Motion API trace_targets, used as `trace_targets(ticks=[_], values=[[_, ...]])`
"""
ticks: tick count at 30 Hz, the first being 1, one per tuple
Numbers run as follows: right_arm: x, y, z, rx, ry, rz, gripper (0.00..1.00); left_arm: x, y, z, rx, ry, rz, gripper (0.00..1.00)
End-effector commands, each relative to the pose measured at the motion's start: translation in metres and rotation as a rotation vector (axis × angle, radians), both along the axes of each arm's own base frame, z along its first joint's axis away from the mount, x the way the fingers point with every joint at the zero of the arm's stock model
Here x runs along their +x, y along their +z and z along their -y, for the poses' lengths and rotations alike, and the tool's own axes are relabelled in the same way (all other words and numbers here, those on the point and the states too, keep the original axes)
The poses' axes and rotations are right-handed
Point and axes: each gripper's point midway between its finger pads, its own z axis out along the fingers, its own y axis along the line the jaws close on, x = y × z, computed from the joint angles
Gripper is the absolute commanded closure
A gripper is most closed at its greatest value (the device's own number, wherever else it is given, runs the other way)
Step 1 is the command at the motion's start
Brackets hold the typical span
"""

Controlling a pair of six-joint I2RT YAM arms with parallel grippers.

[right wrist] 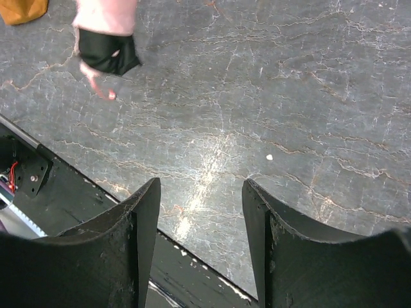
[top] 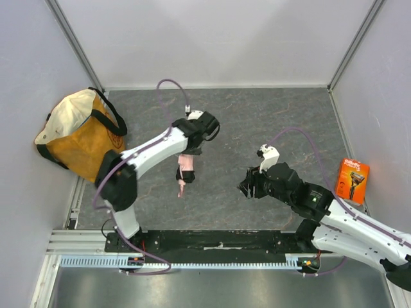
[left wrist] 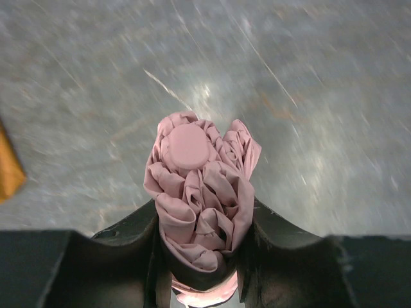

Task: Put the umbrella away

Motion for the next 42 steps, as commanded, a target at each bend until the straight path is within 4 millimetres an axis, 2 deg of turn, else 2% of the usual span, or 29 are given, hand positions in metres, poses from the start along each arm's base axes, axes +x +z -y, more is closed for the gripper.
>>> trace_targets(ticks=[1,4,9,10,13,15,16,17,18,20,21,22,23,25,26,30,31,35,39,42], values=[[-0.002,-0.004,0.006,0.012,-0.029,-0.014,0.4,0.025,-0.004,-0.056,0.463,0.083,0.03,0.98],[-0.003,-0.006,0.009,0.008,-0.037,-0.015,0.39,0.033,-0.01,-0.063,0.6,0.102,0.023,0.98],[-0.004,-0.006,0.014,0.01,-0.048,-0.009,0.39,0.046,-0.021,-0.052,0.69,0.089,0.025,0.98],[-0.004,-0.007,0.014,0.008,-0.05,-0.011,0.39,0.048,-0.031,-0.051,0.718,0.072,0.005,0.98],[-0.005,-0.012,0.014,0.001,-0.049,-0.026,0.39,0.05,-0.044,-0.046,0.747,0.062,-0.043,0.98],[-0.005,-0.013,0.014,0.001,-0.053,-0.029,0.39,0.047,-0.055,-0.03,0.624,0.015,-0.082,0.98],[-0.005,-0.012,0.014,0.002,-0.054,-0.03,0.39,0.049,-0.059,-0.012,0.497,-0.071,-0.08,0.98],[-0.006,-0.013,0.015,0.004,-0.058,-0.034,0.39,0.05,-0.062,0.02,0.29,-0.175,-0.07,0.98],[-0.006,-0.013,0.015,0.008,-0.063,-0.033,0.39,0.045,-0.054,0.043,0.099,-0.277,-0.051,0.98],[-0.006,-0.015,0.017,0.007,-0.068,-0.034,0.38,0.033,-0.02,0.094,-0.296,-0.476,0.01,0.98],[-0.006,-0.017,0.016,0.004,-0.066,-0.039,0.37,0.016,0.006,0.12,-0.516,-0.612,0.016,0.98],[-0.006,-0.017,0.013,0.006,-0.052,-0.039,0.37,0.003,0.031,0.136,-0.706,-0.73,0.015,0.98],[-0.007,-0.019,0.009,0.01,-0.035,-0.044,0.37,-0.01,0.052,0.142,-0.874,-0.819,-0.013,0.98],[-0.006,-0.021,-0.001,0.02,-0.002,-0.055,0.36,-0.012,0.087,0.145,-1.13,-0.912,-0.017,0.98],[-0.007,-0.022,-0.009,0.029,0.025,-0.064,0.33,-0.018,0.088,0.143,-1.213,-0.925,-0.06,0.98],[0.0,-0.002,-0.035,0.141,0.104,-0.046,0.23,-0.029,0.098,0.143,-1.384,-1.037,-0.051,0.98],[0.011,0.016,-0.048,0.242,0.137,-0.045,0.18,-0.038,0.111,0.141,-1.509,-1.069,-0.006,0.98],[0.024,0.029,-0.048,0.349,0.14,-0.055,0.11,-0.046,0.123,0.138,-1.636,-1.1,0.015,0.98],[0.044,0.015,-0.036,0.36,0.068,-0.094,0.1,-0.05,0.118,0.136,-1.613,-1.1,0.041,0.98],[0.055,0.021,-0.039,0.473,0.091,-0.098,0.11,-0.047,0.112,0.138,-1.566,-1.058,0.039,0.98]])
